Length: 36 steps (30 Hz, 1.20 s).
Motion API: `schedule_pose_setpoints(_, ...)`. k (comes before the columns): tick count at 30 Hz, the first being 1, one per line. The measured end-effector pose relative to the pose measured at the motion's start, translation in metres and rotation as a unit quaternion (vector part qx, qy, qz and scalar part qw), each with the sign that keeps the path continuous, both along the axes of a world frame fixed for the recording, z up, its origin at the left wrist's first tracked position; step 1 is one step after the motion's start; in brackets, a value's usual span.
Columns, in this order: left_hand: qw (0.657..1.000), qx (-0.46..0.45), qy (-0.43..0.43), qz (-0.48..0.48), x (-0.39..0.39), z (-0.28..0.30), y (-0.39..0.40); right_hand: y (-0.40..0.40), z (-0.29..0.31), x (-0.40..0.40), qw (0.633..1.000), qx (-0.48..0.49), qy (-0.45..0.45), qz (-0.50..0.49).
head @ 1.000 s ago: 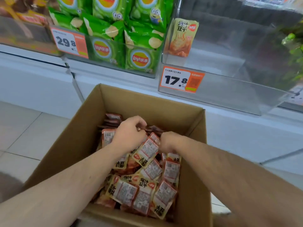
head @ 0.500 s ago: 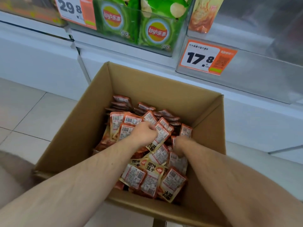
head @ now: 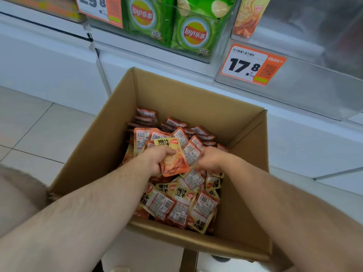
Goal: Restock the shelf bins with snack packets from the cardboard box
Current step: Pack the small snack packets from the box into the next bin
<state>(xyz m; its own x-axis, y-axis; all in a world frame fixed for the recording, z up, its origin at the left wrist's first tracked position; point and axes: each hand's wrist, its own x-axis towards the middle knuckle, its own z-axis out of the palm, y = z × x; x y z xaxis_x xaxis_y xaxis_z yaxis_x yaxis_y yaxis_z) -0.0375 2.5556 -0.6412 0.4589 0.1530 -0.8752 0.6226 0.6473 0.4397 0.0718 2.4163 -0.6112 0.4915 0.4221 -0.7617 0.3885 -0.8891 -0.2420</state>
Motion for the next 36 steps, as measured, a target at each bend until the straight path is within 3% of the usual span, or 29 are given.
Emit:
schedule_pose_setpoints(3,1.000,0.030,0.000,-0.006,-0.001,-0.008,0.004,-0.023,-0.051,-0.008,0.989,-0.138,0.008,0.045)
schedule_pose_setpoints(5,0.999,0.047,0.003,-0.006,0.000,-0.015,0.006,-0.033,-0.066,-0.021,0.970,-0.200,0.008,0.137)
schedule_pose_setpoints(9,0.998,0.062,0.011,-0.009,0.002,-0.021,0.006,-0.026,-0.067,-0.032,0.954,-0.189,-0.003,0.233)
schedule_pose_setpoints(12,0.997,0.075,0.015,0.001,0.002,-0.022,0.005,-0.030,-0.070,-0.037,0.918,-0.241,-0.036,0.311)
schedule_pose_setpoints(14,0.997,0.074,0.017,0.006,0.001,-0.022,0.006,-0.032,-0.071,-0.034,0.920,-0.246,-0.018,0.305)
schedule_pose_setpoints(18,0.997,0.077,0.019,0.018,0.002,-0.014,0.006,-0.018,-0.033,-0.012,0.954,-0.165,-0.043,0.246)
schedule_pose_setpoints(22,0.998,0.052,-0.010,0.036,0.004,0.004,0.002,-0.018,0.048,0.002,0.959,-0.021,-0.179,0.219)
schedule_pose_setpoints(24,0.997,0.041,-0.034,0.049,0.006,0.014,-0.002,-0.030,0.076,0.002,0.928,0.094,-0.297,0.206)
schedule_pose_setpoints(27,0.996,0.016,-0.063,0.061,0.012,0.026,-0.009,-0.043,0.089,-0.005,0.825,0.308,-0.419,0.222)
schedule_pose_setpoints(30,0.985,-0.064,-0.120,0.110,0.019,0.040,-0.015,-0.038,0.080,-0.009,0.770,0.399,-0.421,0.268)
schedule_pose_setpoints(33,0.969,-0.122,-0.172,0.127,0.024,0.051,-0.017,-0.032,0.065,-0.010,0.780,0.390,-0.382,0.307)
schedule_pose_setpoints(36,0.972,-0.062,-0.213,0.074,0.026,0.066,-0.020,-0.029,0.063,-0.009,0.794,0.386,-0.342,0.321)
